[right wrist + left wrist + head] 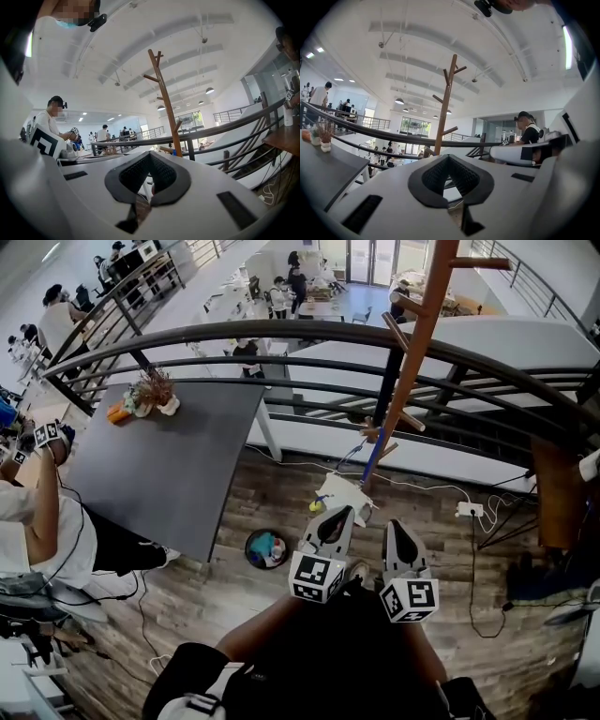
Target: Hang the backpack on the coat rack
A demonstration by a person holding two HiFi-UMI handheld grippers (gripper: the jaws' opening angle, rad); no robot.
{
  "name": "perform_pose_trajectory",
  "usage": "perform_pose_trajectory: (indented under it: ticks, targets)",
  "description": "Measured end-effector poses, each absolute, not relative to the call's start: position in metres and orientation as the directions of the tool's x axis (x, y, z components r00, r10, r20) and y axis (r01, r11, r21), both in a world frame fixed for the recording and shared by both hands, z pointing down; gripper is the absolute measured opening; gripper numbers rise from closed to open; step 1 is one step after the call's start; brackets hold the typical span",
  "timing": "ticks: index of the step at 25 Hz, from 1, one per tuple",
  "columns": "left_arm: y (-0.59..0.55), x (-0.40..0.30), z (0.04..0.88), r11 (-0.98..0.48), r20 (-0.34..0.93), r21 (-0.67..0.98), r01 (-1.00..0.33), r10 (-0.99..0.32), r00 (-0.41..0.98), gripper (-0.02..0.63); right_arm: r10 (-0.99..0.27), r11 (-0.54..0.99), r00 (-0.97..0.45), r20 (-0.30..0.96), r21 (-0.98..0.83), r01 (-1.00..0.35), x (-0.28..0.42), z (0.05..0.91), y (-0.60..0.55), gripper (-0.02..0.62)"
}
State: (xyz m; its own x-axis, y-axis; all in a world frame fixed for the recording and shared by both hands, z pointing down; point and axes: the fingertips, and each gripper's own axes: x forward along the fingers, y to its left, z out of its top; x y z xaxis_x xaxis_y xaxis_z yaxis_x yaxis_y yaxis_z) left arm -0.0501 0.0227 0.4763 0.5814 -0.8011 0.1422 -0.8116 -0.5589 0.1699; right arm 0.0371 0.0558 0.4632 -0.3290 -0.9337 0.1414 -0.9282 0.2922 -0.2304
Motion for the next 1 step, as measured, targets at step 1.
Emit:
perform_pose_trajectory:
  ticks: [1]
  targets:
    - [0.0219,-0.0506,0.4753,-0.559,0.142,0.171,-0.811,-0.801,0.582,0.008,-0.934,0.292,-0.328,0.141,-0.23,-0.929,0.0368,0.462,0.0548,0.012]
